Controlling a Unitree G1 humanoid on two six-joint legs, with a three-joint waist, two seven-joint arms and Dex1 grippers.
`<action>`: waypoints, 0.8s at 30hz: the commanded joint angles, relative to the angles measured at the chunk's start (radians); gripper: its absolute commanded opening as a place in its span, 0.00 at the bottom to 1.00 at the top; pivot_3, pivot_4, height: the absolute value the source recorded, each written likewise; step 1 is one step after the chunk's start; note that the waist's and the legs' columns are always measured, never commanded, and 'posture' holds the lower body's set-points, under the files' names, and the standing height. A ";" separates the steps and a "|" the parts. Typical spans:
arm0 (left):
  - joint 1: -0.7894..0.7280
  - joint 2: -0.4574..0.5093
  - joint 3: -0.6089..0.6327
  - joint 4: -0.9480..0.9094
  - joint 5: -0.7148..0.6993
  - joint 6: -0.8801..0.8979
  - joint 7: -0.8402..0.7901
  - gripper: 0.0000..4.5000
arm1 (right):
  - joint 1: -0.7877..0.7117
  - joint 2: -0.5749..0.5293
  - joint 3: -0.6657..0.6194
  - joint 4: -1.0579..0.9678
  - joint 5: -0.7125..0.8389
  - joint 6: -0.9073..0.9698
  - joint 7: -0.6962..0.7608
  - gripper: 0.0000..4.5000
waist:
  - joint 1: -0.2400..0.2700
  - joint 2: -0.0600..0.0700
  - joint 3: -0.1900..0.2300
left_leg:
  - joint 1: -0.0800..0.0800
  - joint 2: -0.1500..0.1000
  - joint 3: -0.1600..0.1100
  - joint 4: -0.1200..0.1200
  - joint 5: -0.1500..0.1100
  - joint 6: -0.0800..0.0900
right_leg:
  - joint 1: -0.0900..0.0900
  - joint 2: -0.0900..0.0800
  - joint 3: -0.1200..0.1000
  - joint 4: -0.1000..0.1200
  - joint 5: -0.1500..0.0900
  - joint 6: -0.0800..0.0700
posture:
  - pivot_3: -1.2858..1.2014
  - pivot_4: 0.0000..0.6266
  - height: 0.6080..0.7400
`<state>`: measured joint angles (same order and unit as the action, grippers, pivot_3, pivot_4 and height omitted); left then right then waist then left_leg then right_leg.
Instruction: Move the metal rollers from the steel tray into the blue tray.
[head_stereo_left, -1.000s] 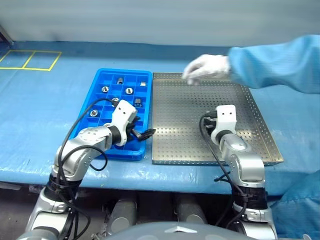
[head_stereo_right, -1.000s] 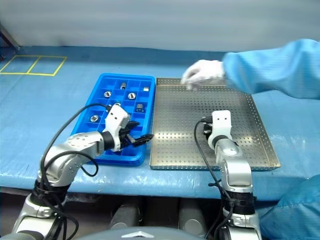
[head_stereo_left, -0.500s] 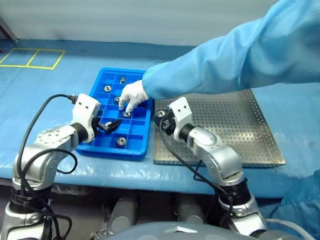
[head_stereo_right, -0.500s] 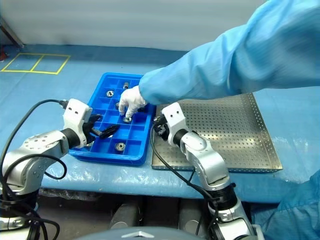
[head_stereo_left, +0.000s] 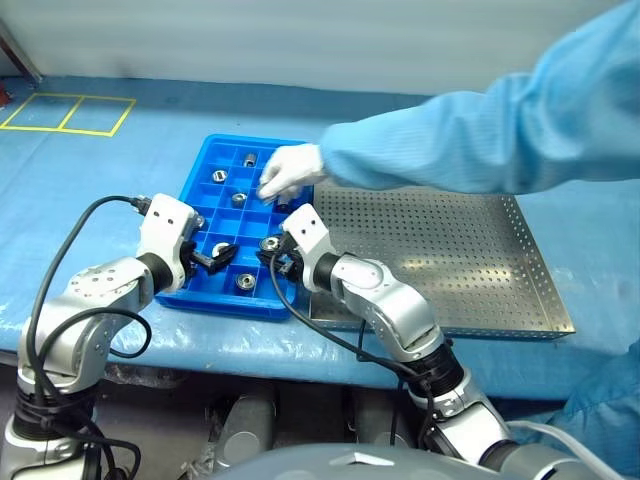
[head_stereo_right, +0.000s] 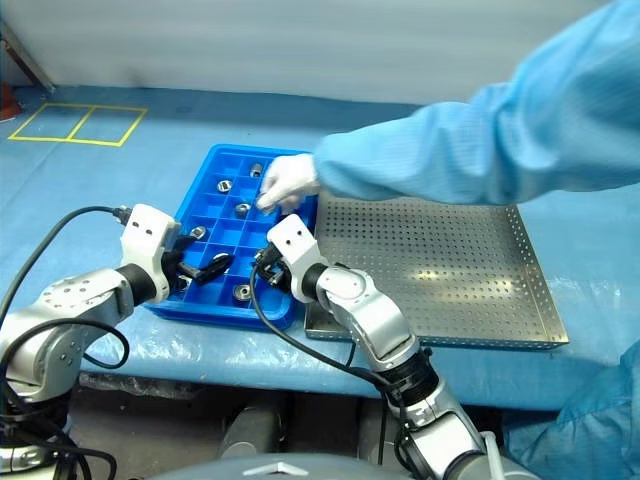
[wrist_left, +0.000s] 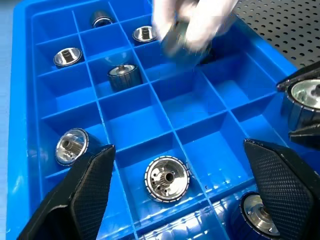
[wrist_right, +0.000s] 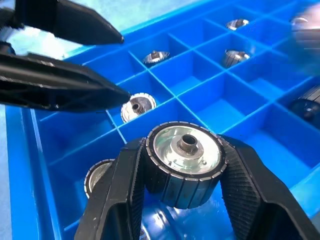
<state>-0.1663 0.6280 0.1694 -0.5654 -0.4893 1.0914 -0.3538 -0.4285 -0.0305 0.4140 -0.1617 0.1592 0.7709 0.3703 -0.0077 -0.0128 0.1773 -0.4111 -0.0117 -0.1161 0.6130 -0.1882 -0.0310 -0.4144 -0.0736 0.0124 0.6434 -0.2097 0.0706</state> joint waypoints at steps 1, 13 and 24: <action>-0.004 -0.007 0.018 -0.047 -0.009 0.002 0.007 1.00 | -0.023 0.009 -0.008 0.005 -0.010 -0.030 0.000 0.47 | 0.000 0.000 0.000 | 0.000 0.000 0.000 0.000 0.000 0.000 | 0.000 0.000 0.000 0.000 0.000 0.000 | 0.58 0.24 1.00; -0.047 -0.037 -0.040 -0.017 -0.007 -0.012 -0.006 1.00 | 0.020 0.025 -0.089 -0.071 -0.034 -0.114 -0.072 0.89 | -0.001 0.000 0.000 | 0.000 0.000 0.000 0.000 0.000 0.000 | 0.000 0.000 0.000 0.000 0.000 0.000 | 0.56 0.24 1.00; -0.171 -0.178 -0.249 0.069 0.015 -0.084 -0.040 1.00 | 0.195 -0.128 -0.278 -0.304 -0.094 -0.032 -0.190 0.89 | -0.008 0.000 0.000 | -0.001 0.000 0.000 0.001 0.000 0.000 | 0.000 0.000 0.000 -0.001 0.000 0.000 | 0.51 0.24 1.00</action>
<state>-0.3126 0.4591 -0.0544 -0.4964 -0.4833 1.0457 -0.3799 -0.2383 -0.1555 0.1894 -0.4041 0.0813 0.7406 0.2137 -0.0162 -0.0130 0.1772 -0.4116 -0.0116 -0.1154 0.6138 -0.1881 -0.0313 -0.4142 -0.0735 0.0130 0.6430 -0.2096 0.0705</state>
